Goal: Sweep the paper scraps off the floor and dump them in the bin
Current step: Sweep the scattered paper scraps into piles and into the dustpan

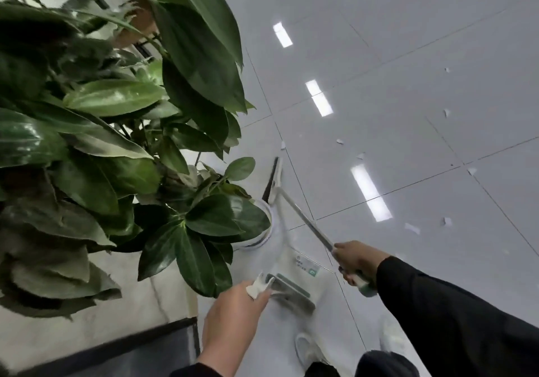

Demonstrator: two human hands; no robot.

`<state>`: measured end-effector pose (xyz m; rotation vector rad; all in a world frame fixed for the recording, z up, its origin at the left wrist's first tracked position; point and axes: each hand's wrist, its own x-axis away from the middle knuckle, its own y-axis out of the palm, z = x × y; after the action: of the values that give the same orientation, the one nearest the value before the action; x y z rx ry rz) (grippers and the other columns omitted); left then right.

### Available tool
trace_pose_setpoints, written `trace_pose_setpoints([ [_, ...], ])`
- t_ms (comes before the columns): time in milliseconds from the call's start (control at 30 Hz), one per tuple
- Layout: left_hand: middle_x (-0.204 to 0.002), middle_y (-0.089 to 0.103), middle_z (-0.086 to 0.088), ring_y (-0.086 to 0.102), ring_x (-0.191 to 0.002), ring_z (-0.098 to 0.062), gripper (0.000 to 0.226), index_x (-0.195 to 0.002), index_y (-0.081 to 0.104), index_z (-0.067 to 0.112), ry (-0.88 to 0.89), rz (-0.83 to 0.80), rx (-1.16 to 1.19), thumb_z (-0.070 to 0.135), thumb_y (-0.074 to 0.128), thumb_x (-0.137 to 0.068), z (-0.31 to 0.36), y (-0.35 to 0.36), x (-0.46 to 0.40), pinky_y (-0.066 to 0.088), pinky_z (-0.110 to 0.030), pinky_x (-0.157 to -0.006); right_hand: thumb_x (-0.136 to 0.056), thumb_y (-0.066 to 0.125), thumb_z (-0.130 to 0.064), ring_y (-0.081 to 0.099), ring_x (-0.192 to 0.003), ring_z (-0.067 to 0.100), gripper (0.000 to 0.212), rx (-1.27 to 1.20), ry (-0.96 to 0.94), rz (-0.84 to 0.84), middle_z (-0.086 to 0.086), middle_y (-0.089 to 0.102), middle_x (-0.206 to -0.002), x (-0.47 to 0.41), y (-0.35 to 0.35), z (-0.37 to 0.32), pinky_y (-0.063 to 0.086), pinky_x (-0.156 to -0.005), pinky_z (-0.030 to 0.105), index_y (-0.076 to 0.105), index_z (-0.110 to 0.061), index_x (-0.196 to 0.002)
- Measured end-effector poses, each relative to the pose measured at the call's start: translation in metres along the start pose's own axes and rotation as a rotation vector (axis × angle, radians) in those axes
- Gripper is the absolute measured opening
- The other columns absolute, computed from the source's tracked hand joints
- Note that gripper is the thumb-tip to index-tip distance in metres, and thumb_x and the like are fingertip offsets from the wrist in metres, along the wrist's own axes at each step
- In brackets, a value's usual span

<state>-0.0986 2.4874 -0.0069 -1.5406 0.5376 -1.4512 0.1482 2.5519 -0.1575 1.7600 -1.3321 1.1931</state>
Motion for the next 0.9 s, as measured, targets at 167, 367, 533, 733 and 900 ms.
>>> trace_pose_setpoints([
  [167, -0.075, 0.064, 0.007, 0.057, -0.07, -0.01, 0.028, -0.082, 0.059, 0.034, 0.056, -0.059, -0.032, 0.058, 0.056, -0.096, 0.005, -0.017, -0.005, 0.045, -0.03, -0.061, -0.089, 0.044, -0.02, 0.04, -0.047, 0.017, 0.04, 0.03, 0.153, 0.089, 0.01, 0.052, -0.07, 0.085, -0.051, 0.068, 0.03, -0.048, 0.024, 0.062, -0.007, -0.121],
  [367, -0.088, 0.07, 0.004, 0.063, -0.083, -0.019, 0.038, -0.093, 0.071, 0.025, 0.091, -0.107, 0.015, 0.06, 0.058, -0.094, 0.003, -0.045, -0.007, 0.048, -0.03, -0.071, -0.092, 0.047, -0.022, 0.045, -0.052, 0.016, 0.03, 0.18, 0.225, 0.253, 0.008, 0.053, -0.071, 0.169, -0.089, 0.095, 0.033, -0.05, 0.023, 0.068, -0.012, -0.11],
  [533, -0.091, 0.072, 0.0, 0.067, -0.091, -0.025, 0.05, -0.092, 0.074, 0.022, 0.081, -0.148, 0.065, 0.069, 0.056, -0.091, -0.012, -0.051, 0.005, 0.054, -0.032, -0.082, -0.093, 0.044, -0.02, 0.041, -0.052, 0.019, 0.029, 0.286, 0.198, 0.376, 0.008, 0.05, -0.071, 0.214, -0.081, 0.095, 0.032, -0.047, 0.023, 0.07, -0.01, -0.1],
  [733, -0.091, 0.072, -0.001, 0.067, -0.088, -0.025, 0.039, -0.092, 0.071, 0.024, 0.108, -0.161, 0.059, 0.062, 0.059, -0.092, -0.014, -0.057, 0.01, 0.056, -0.034, -0.082, -0.097, 0.044, -0.021, 0.041, -0.054, 0.018, 0.024, 0.106, 0.103, 0.368, 0.009, 0.051, -0.075, 0.233, -0.043, 0.083, 0.033, -0.047, 0.025, 0.065, -0.013, -0.106],
  [900, -0.086, 0.07, 0.003, 0.065, -0.082, -0.02, 0.03, -0.096, 0.07, 0.022, 0.124, -0.144, 0.085, 0.05, 0.06, -0.094, -0.001, -0.058, 0.003, 0.047, -0.03, -0.067, -0.093, 0.045, -0.016, 0.039, -0.047, 0.018, 0.021, 0.034, -0.005, 0.337, 0.009, 0.047, -0.069, 0.212, -0.03, 0.055, 0.032, -0.044, 0.026, 0.064, -0.007, -0.092],
])
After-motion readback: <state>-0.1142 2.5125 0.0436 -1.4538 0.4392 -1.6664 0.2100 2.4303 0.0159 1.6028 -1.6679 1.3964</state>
